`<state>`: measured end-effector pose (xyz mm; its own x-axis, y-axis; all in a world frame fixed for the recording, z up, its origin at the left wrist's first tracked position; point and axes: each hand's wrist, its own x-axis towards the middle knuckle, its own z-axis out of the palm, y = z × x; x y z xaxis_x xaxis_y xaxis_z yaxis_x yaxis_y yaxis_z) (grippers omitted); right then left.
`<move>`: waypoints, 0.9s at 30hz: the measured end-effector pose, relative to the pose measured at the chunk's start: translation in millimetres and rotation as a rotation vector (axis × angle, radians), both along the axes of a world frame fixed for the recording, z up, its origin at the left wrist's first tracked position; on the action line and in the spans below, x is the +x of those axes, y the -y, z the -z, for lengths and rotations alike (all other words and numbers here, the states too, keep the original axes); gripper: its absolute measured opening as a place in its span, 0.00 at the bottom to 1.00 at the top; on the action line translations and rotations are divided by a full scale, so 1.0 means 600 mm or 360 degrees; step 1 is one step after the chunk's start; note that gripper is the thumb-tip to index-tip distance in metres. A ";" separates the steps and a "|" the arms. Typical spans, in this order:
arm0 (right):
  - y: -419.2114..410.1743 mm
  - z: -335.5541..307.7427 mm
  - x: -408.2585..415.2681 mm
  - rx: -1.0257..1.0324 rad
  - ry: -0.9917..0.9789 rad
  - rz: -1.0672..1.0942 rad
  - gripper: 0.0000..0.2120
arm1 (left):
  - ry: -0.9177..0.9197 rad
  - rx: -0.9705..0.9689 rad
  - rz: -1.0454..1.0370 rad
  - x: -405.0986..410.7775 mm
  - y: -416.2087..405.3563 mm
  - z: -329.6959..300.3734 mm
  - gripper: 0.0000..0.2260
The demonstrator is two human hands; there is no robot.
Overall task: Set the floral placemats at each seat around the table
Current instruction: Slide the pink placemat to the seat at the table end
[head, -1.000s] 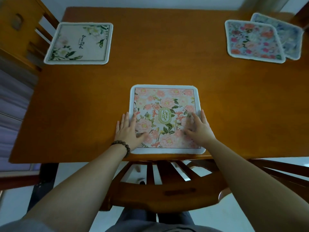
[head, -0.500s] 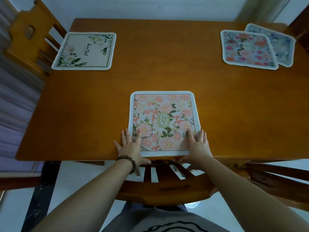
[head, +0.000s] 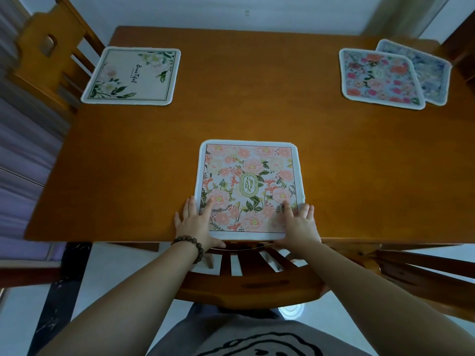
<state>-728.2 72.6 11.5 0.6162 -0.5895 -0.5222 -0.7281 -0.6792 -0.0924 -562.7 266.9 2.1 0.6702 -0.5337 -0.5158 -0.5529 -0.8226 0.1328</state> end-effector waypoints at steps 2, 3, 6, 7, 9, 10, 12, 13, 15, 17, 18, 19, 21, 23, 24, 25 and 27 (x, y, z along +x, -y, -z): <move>0.000 0.000 0.001 0.0000 -0.0003 -0.0006 0.57 | 0.0007 -0.0006 -0.0022 0.000 -0.002 0.000 0.59; 0.001 0.000 0.002 0.0000 -0.0003 -0.0010 0.57 | 0.0017 -0.0011 -0.0032 0.000 -0.002 0.001 0.59; 0.002 0.000 0.003 -0.0006 0.0001 -0.0007 0.58 | 0.0067 -0.0027 -0.0036 0.001 -0.003 0.003 0.58; 0.002 0.001 0.002 -0.0008 0.0002 -0.0004 0.58 | 0.0080 -0.0030 -0.0036 0.003 -0.004 0.004 0.58; 0.003 0.002 0.001 -0.0005 0.0001 0.0000 0.58 | 0.0097 -0.0035 -0.0030 0.004 -0.006 0.005 0.58; 0.004 0.003 0.000 0.0002 -0.0001 0.0003 0.58 | 0.0104 -0.0037 -0.0024 0.004 -0.007 0.005 0.58; 0.005 0.004 -0.002 0.0016 0.0002 0.0004 0.57 | 0.0106 -0.0047 -0.0024 0.003 -0.008 0.006 0.58; 0.005 0.004 -0.001 0.0025 0.0015 0.0003 0.56 | 0.0094 -0.0055 -0.0039 0.004 -0.009 0.006 0.58; 0.003 0.005 0.003 0.0032 0.0051 -0.0007 0.54 | 0.0050 -0.0069 -0.0104 0.006 -0.011 0.008 0.59; -0.001 0.006 0.007 0.0011 0.0057 -0.0031 0.53 | 0.0018 -0.0066 -0.0148 0.009 -0.013 0.010 0.60; -0.002 0.007 0.008 -0.0002 0.0053 -0.0039 0.53 | 0.0020 -0.0057 -0.0146 0.010 -0.015 0.010 0.60; -0.003 0.008 0.008 -0.0013 0.0049 -0.0040 0.54 | 0.0032 -0.0046 -0.0135 0.012 -0.016 0.011 0.60; -0.004 0.011 0.005 -0.0026 0.0034 -0.0030 0.57 | 0.0066 -0.0029 -0.0109 0.013 -0.016 0.013 0.60; -0.005 0.013 0.002 -0.0030 0.0015 0.0000 0.59 | 0.0088 -0.0031 -0.0084 0.013 -0.015 0.015 0.59; -0.004 0.014 0.002 -0.0029 0.0014 0.0017 0.59 | 0.0091 -0.0034 -0.0074 0.013 -0.014 0.016 0.59; -0.004 0.015 0.002 -0.0031 0.0020 0.0026 0.59 | 0.0091 -0.0034 -0.0066 0.013 -0.013 0.016 0.59; -0.003 0.017 0.002 -0.0047 0.0042 0.0019 0.58 | 0.0088 -0.0034 -0.0059 0.012 -0.013 0.017 0.59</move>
